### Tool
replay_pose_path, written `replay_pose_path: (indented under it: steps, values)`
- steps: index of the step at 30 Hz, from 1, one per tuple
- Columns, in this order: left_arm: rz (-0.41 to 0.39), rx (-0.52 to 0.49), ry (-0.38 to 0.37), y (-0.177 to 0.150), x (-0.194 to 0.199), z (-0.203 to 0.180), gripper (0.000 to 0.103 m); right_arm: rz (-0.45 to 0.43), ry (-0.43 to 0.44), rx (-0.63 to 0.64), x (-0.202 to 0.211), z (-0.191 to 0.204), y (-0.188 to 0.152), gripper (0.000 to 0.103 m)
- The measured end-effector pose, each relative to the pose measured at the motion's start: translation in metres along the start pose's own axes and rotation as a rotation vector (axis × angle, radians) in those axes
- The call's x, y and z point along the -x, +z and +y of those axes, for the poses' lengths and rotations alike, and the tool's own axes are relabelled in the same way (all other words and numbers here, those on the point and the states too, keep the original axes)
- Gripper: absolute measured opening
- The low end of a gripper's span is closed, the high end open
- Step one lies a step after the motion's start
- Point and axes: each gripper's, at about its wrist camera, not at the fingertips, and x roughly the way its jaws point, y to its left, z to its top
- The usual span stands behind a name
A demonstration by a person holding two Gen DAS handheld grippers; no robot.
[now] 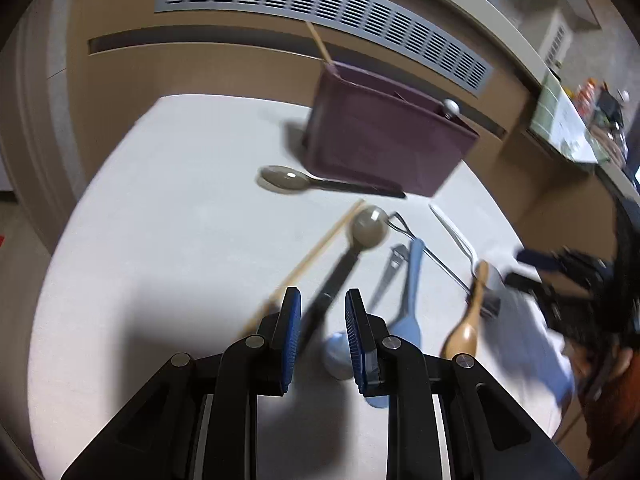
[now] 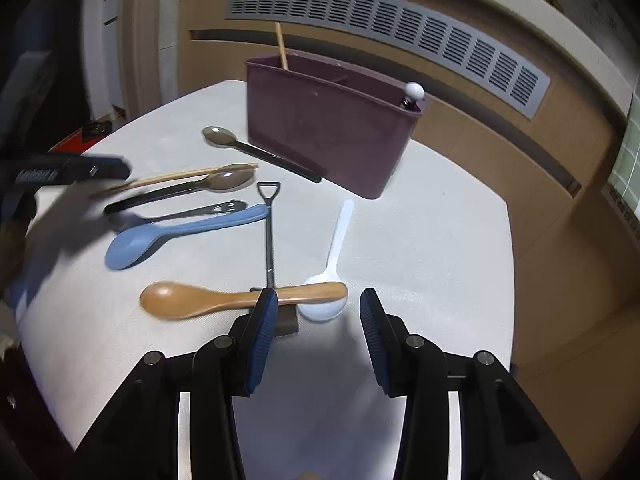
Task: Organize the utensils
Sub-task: 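Grasp the white plastic spoon with the right tool while the left tool grasps the blue spoon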
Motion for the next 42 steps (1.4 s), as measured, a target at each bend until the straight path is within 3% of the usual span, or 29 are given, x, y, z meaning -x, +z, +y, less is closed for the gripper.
replay_pose_path:
  steps: [3,5,9,11,16,21,33,35,38,42]
  values:
    - [0.005,-0.03,-0.006,-0.002,0.0,-0.011,0.024,0.006,0.019,-0.126,-0.029,-0.013,0.019,0.039]
    - [0.006,-0.06,-0.009,-0.003,0.002,-0.016,0.024,0.021,0.025,-0.181,-0.048,-0.018,0.031,0.032]
    - [0.024,-0.124,-0.029,-0.007,0.002,-0.025,0.024,0.096,-0.004,-0.161,-0.08,-0.014,0.043,0.018]
    - [0.042,-0.146,-0.047,-0.007,-0.002,-0.03,0.024,0.074,-0.01,-0.143,-0.077,-0.01,0.042,0.007]
    - [0.113,-0.218,-0.096,-0.002,-0.021,-0.052,0.024,-0.019,0.008,-0.195,-0.037,-0.016,0.033,0.007]
    - [0.155,-0.271,-0.035,0.007,-0.045,-0.072,0.024,-0.132,0.005,-0.234,0.013,-0.023,0.019,0.007]
    - [0.224,-0.321,0.022,0.025,-0.082,-0.089,0.024,-0.202,-0.009,-0.284,0.032,-0.034,0.003,0.007]
    - [0.234,-0.32,0.017,0.03,-0.086,-0.089,0.018,-0.213,-0.007,-0.292,0.033,-0.035,0.002,0.007]
    - [0.225,-0.308,0.021,0.037,-0.088,-0.088,0.012,-0.229,-0.027,-0.291,0.035,-0.035,0.003,0.007]
    - [0.126,-0.244,-0.021,0.045,-0.064,-0.085,0.011,-0.26,-0.03,-0.294,0.043,-0.038,0.004,0.007]
